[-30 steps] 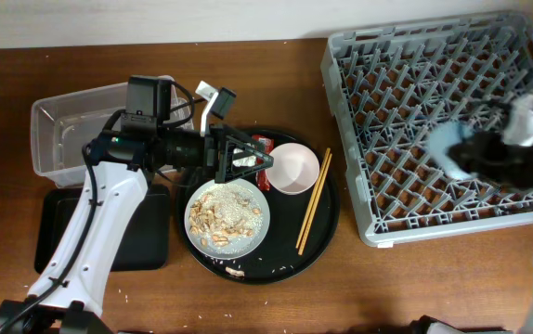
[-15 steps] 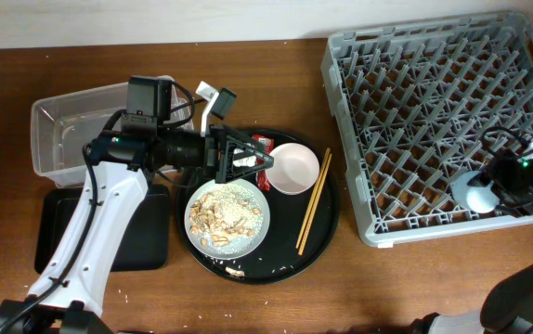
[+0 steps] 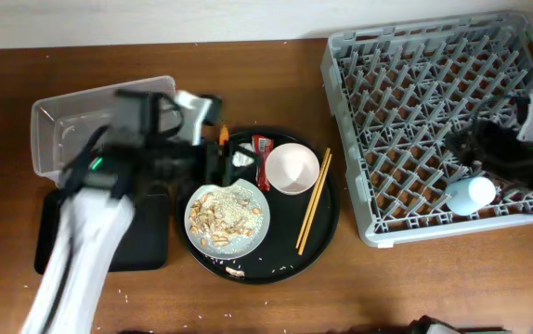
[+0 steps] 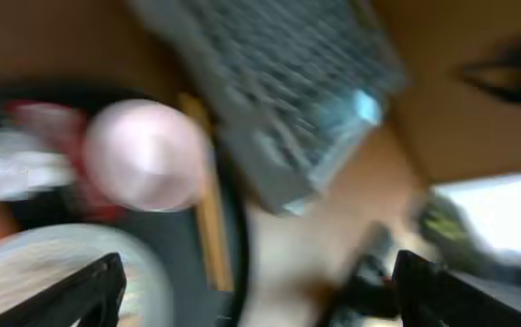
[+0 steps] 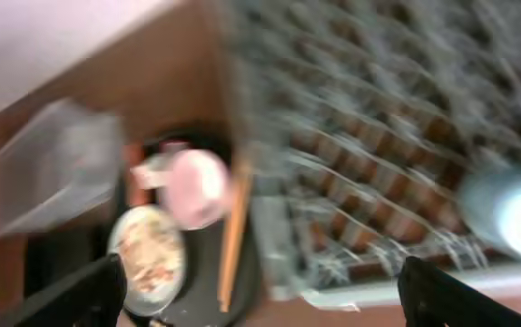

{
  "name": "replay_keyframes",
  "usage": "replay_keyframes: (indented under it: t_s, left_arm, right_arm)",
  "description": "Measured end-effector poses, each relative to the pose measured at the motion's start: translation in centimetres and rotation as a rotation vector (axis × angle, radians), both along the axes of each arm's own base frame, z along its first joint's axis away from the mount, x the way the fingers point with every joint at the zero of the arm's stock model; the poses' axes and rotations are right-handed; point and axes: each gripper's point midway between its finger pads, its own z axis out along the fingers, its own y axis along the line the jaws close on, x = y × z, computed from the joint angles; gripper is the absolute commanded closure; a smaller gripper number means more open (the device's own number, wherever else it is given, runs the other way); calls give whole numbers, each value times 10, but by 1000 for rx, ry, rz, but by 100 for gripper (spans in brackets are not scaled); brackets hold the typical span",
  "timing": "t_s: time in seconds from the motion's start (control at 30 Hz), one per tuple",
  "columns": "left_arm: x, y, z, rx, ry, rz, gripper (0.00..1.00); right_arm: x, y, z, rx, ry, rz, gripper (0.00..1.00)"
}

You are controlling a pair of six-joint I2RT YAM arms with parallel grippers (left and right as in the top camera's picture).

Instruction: Sort waste into correct bins and load items into the dishwasher rack

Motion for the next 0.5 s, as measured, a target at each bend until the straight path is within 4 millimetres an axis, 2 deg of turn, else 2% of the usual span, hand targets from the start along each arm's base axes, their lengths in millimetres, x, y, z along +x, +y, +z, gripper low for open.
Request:
replay_keyframes:
  t_s: [0.03, 0.07, 0.1, 0.13, 0.17, 0.2, 0.23, 0.3, 0.33, 0.37, 0.4, 0.43, 0.5]
  left_arm:
    - [-3, 29, 31, 104, -131, 183, 2]
    - [-16, 54, 69, 142, -261, 323, 1]
    - [-31, 75, 94, 164, -347, 434, 1]
    - [-44, 90, 104, 189, -381, 510, 1]
    - [-51, 101, 106, 215, -387, 561, 1]
    - [-52, 110, 98, 254, -361, 598, 1]
    - [-51, 112, 91, 274, -336, 604, 1]
    - [-46, 114, 75, 316, -272, 607, 1]
    - [-43, 113, 71, 323, -258, 604, 1]
    - [-41, 113, 67, 330, -247, 602, 1]
    - [-39, 113, 63, 337, -231, 599, 1]
    - [-36, 112, 59, 343, -217, 597, 1]
    - [-32, 111, 53, 355, -194, 592, 1]
  right_arm:
    - [-9, 37, 39, -48, -163, 121, 4]
    - [-20, 88, 66, -70, -293, 295, 7]
    - [-27, 115, 74, -62, -334, 389, 8]
    - [-28, 137, 71, -65, -319, 447, 8]
    - [-21, 161, 49, -97, -230, 480, 9]
    - [-2, 180, 4, -152, -66, 460, 16]
    - [19, 187, -30, -200, 43, 408, 27]
    - [48, 188, -88, -258, 211, 309, 37]
    - [68, 186, -130, -289, 299, 271, 42]
    - [76, 184, -162, -311, 371, 249, 44]
    - [81, 185, -187, -325, 420, 241, 45]
    - [84, 186, -200, -336, 436, 239, 50]
    - [93, 189, -216, -346, 437, 239, 51]
